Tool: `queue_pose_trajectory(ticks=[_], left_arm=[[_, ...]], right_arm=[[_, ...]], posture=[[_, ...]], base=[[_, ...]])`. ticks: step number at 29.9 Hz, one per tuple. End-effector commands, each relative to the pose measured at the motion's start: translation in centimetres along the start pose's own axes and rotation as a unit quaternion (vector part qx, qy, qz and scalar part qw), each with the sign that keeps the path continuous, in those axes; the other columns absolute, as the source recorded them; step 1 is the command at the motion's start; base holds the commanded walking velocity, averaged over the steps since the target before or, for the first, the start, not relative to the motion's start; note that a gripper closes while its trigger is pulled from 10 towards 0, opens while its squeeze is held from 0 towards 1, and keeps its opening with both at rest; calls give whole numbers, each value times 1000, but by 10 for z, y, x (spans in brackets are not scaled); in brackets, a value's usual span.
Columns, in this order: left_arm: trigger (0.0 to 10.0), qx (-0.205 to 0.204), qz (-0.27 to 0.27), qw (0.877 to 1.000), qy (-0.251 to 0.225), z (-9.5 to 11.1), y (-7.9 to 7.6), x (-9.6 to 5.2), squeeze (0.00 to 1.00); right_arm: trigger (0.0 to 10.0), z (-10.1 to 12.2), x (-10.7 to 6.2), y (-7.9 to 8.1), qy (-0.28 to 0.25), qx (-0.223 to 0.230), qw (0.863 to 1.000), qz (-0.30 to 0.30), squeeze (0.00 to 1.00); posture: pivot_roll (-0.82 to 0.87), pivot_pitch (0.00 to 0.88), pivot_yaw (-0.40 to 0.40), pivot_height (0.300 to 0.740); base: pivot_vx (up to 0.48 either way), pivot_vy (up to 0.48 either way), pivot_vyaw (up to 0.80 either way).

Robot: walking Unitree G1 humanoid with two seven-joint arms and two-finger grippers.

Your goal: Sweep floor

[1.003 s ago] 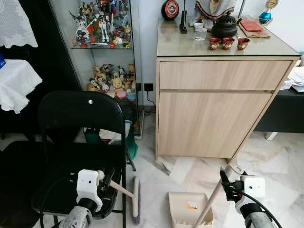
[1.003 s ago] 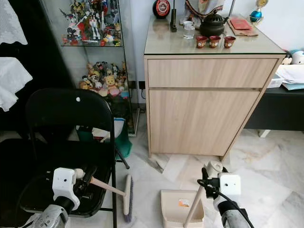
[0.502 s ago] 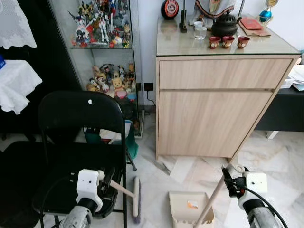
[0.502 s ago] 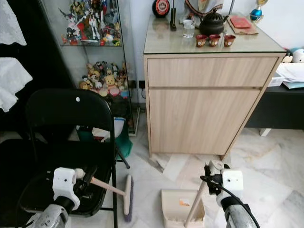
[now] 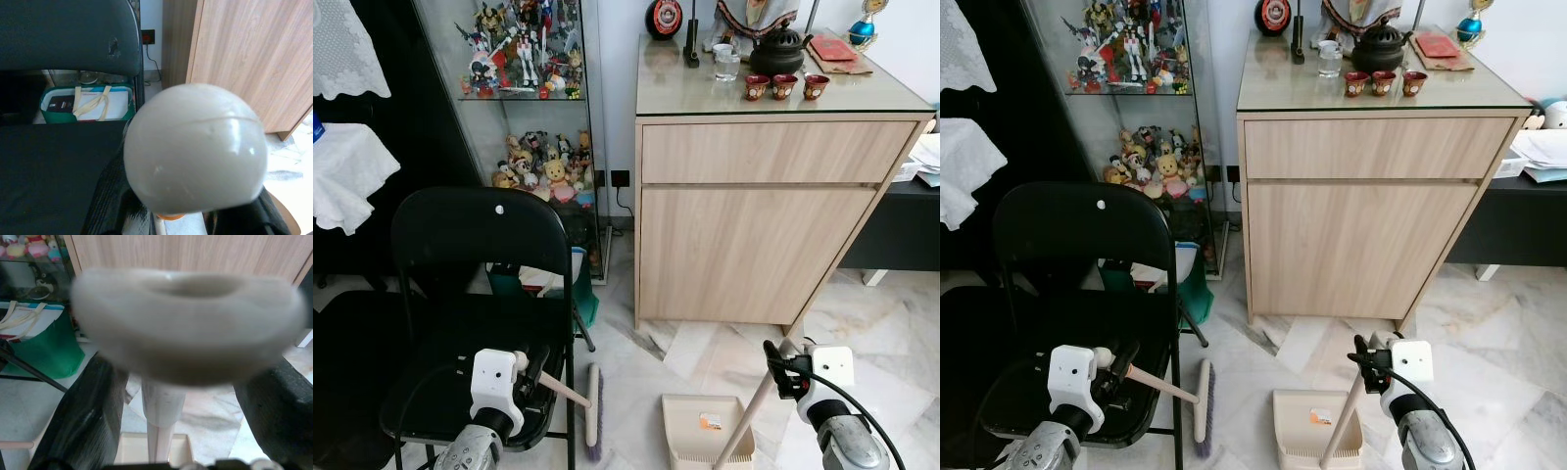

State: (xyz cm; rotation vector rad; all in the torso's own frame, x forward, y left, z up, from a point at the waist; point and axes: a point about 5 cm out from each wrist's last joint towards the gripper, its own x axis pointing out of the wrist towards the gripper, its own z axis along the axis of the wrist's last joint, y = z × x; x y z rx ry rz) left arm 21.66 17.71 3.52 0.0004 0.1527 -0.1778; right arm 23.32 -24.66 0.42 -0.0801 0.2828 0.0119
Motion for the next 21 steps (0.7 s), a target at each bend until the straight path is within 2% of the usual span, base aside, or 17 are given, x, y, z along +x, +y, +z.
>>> queue_pose_trajectory(ticks=[1,21], left_arm=[[10000,16,3,1000,0,4,4,0,0],[10000,18,2,1000,-3,5,5,1,0]], right_arm=[[10000,0,1,-1,1,-3,1000,2,0],[10000,5,7,-5,-9,-10,1000,13,0]], posture=[[-80,0,36,740],[-79,0,44,740]], base=[[0,0,0],[0,0,0]])
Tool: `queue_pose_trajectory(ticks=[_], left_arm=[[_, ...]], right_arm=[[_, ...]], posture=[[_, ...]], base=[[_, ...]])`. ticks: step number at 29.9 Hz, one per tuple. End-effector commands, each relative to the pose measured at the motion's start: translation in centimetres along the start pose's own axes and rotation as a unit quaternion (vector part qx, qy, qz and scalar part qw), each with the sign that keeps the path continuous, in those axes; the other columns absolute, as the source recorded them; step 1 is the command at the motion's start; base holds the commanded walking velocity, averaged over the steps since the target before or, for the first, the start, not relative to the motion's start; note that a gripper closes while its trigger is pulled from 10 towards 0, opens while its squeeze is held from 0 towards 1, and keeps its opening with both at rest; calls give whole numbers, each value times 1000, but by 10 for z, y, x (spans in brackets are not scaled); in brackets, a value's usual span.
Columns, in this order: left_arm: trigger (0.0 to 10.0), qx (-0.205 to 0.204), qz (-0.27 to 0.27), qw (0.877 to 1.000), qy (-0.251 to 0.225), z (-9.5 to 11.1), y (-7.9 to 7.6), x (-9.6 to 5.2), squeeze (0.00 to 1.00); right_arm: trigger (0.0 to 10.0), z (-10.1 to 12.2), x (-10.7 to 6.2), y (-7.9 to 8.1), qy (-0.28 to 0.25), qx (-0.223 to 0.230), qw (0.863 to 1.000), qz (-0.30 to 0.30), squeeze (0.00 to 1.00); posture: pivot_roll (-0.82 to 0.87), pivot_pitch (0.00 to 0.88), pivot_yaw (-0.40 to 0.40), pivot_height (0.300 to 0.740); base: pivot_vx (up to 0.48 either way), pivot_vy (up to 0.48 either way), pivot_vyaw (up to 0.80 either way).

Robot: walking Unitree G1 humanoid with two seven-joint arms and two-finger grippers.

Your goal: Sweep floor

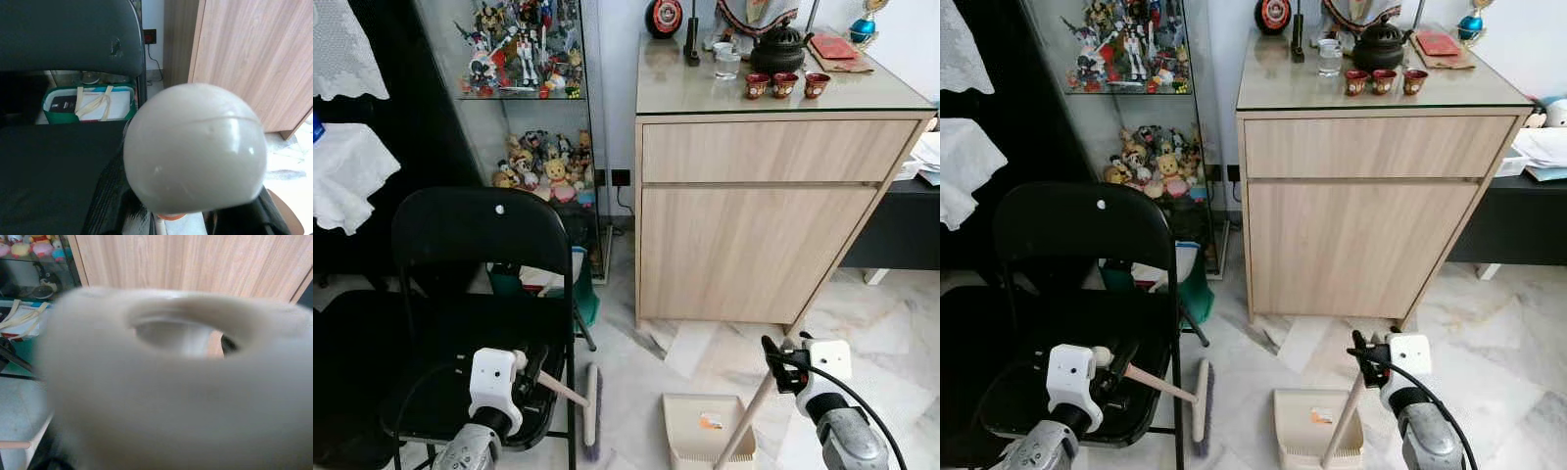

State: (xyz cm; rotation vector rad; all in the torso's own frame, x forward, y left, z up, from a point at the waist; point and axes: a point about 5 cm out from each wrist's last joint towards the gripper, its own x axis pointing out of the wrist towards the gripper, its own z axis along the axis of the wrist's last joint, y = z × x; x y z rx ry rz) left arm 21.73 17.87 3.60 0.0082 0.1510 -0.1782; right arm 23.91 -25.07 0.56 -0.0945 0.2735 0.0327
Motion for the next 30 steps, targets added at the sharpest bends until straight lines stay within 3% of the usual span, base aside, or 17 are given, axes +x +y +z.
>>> queue_pose_trajectory(ticks=[1,2,3,4,16,30], left_arm=[[10000,14,2,1000,-2,4,3,1,0],[10000,14,2,1000,-2,4,3,1,0],[10000,14,2,1000,-2,4,3,1,0],[10000,13,2,1000,-2,4,3,1,0],[10000,14,1,1000,0,4,3,-1,0],[10000,16,-1,1000,1,4,3,-1,0]], right_arm=[[10000,2,2,0,-4,-1,1000,5,0],[7098,2,2,0,-6,-1,1000,7,0],[7098,2,2,1,-8,-2,1000,9,0],[0,3,2,4,-14,5,1000,18,0],[0,0,1,15,-17,14,999,50,0],[0,-2,0,18,-16,18,998,54,0]], posture=[[-79,0,44,740],[-76,0,42,740],[-76,0,42,740],[-72,0,41,740],[-71,0,44,740],[-68,0,48,740]], base=[[0,0,0],[0,0,0],[0,0,0],[0,0,0],[0,0,0],[0,0,0]])
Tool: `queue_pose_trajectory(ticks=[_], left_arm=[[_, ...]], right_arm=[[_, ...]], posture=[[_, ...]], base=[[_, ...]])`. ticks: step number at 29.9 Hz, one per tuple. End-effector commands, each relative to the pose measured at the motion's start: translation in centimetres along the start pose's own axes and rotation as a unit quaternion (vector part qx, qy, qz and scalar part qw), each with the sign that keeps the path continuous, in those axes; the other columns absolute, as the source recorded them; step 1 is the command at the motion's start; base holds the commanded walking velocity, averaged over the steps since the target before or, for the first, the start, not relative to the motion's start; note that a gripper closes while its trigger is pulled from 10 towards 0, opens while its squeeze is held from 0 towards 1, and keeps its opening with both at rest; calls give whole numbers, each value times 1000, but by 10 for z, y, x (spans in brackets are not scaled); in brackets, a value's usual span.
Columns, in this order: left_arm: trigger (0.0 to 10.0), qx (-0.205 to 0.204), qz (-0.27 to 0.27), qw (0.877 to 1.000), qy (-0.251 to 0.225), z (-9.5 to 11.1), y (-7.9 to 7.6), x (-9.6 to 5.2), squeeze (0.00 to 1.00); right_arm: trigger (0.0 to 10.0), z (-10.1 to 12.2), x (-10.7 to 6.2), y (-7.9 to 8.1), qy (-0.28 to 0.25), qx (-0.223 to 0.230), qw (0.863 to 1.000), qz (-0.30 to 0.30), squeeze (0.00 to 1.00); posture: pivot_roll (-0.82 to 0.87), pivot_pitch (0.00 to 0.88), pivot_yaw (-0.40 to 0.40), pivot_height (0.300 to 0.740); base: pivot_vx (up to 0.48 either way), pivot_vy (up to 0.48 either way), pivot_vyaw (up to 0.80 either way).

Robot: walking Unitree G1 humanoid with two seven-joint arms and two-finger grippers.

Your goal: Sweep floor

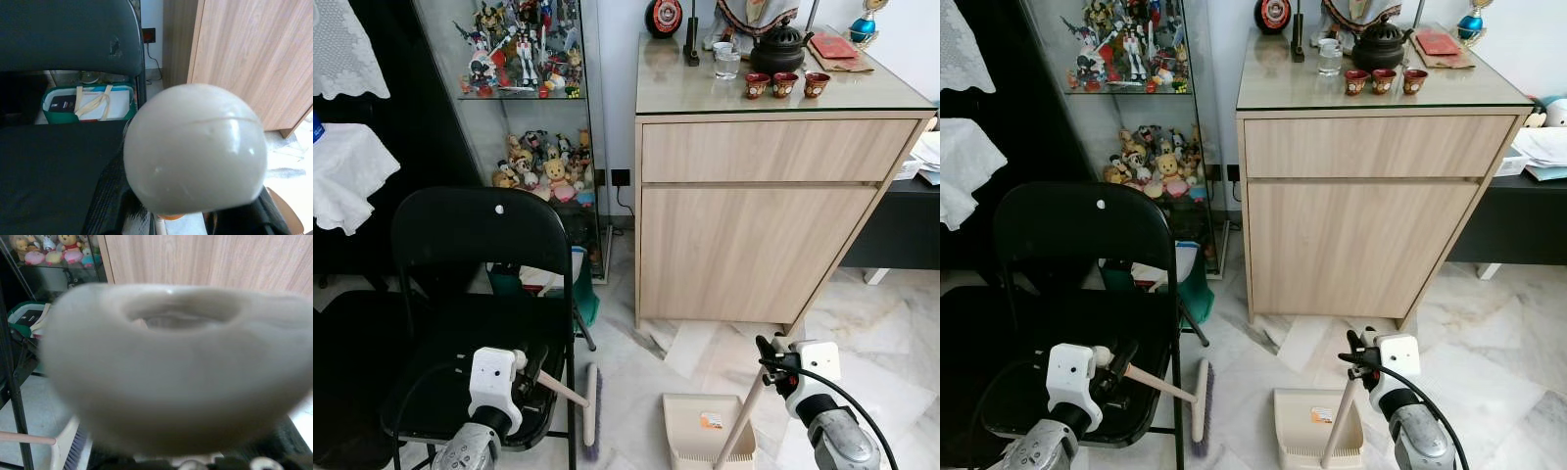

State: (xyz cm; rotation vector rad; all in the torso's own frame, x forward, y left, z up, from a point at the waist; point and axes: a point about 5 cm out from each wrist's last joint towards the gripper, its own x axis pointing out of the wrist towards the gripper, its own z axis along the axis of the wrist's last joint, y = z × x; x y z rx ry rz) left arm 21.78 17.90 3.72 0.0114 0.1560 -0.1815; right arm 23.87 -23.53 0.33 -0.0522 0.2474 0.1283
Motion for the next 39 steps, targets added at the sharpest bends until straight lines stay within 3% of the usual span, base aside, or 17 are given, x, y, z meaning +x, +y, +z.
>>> queue_pose_trajectory(ticks=[1,8,15,16,18,19,27,39], left_arm=[[10000,14,0,1000,-2,3,3,-1,0],[10000,14,-1,1000,-2,4,2,0,0],[10000,11,-5,1000,-4,5,0,3,0],[10000,12,-6,1000,-3,5,0,3,0],[10000,13,-6,1000,-3,5,1,3,0],[10000,14,-6,1000,-3,5,1,3,0],[10000,21,-5,1000,-8,6,0,6,0],[10000,20,-6,1000,-10,5,-1,7,0]], right_arm=[[0,-1,0,3,0,4,1000,5,0],[0,0,0,2,-6,0,1000,-6,0],[0,11,2,3,-46,4,997,-66,0],[471,12,2,4,-51,9,996,-77,0],[471,13,2,5,-56,15,994,-89,0],[10000,14,2,6,-59,18,994,-91,0],[10000,12,-1,18,-63,39,992,-106,0],[10000,15,0,16,-63,40,991,-115,0]], posture=[[-68,0,48,740],[-70,0,47,740],[-77,0,49,740],[-77,0,49,740],[-77,0,49,740],[-80,0,49,740],[-82,0,43,740],[-80,0,39,740]], base=[[0,0,0],[0,0,0],[0,0,0],[0,0,0],[0,0,0],[0,0,0],[0,-75,0],[0,-312,0]])
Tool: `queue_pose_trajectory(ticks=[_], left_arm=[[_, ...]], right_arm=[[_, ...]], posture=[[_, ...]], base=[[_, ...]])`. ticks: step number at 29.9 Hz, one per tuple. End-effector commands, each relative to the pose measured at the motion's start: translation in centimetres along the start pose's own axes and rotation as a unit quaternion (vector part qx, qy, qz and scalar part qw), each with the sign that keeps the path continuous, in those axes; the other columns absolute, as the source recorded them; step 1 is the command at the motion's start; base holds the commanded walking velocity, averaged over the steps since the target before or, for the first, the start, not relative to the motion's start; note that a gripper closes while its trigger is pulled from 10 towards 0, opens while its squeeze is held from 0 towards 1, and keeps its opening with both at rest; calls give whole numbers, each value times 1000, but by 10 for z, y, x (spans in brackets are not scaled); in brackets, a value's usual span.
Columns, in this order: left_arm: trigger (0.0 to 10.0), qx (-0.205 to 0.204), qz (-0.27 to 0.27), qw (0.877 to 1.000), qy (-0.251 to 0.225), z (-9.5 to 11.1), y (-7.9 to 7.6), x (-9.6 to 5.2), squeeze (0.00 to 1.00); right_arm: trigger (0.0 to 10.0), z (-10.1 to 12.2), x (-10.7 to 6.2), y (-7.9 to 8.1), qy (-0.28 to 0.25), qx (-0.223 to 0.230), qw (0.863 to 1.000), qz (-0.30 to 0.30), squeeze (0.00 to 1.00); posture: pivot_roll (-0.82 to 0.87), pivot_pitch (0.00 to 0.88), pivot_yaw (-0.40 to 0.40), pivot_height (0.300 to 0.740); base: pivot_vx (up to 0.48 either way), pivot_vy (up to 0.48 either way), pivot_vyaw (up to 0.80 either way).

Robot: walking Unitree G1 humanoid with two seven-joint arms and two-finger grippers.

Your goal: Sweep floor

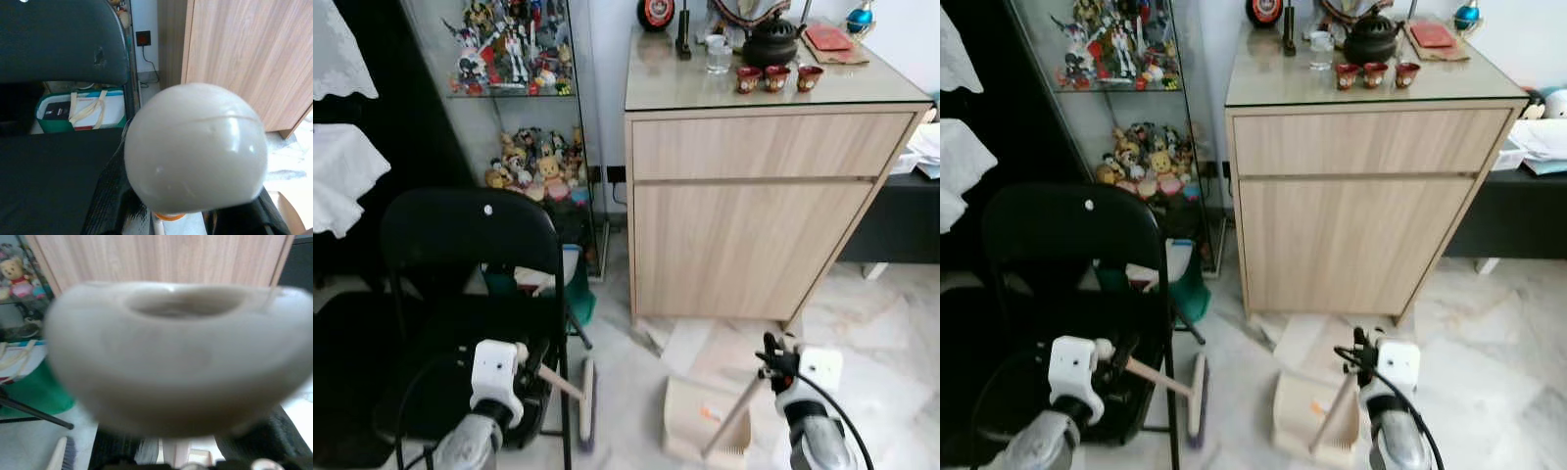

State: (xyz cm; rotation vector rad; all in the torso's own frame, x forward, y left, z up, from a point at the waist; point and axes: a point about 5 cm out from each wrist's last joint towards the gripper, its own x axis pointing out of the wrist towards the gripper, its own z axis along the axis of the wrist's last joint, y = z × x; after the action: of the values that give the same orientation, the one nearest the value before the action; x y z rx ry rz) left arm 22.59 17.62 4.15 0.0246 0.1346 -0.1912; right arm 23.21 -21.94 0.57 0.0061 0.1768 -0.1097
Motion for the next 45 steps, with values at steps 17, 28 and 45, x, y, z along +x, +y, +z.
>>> queue_pose_trajectory(ticks=[17,28,45], left_arm=[[10000,12,-4,1000,-3,-1,1,0,0],[10000,11,-4,1000,-4,-1,0,1,0],[10000,10,2,1000,-6,1,4,2,0]], right_arm=[[10000,14,7,3,-26,-4,1000,5,0],[10000,14,7,4,-22,-7,1000,8,0],[10000,17,9,5,-22,-19,999,18,0]], posture=[[-80,0,38,740],[-79,0,32,740],[-75,0,31,740]], base=[[0,-325,0],[0,-325,0],[0,-38,127]])
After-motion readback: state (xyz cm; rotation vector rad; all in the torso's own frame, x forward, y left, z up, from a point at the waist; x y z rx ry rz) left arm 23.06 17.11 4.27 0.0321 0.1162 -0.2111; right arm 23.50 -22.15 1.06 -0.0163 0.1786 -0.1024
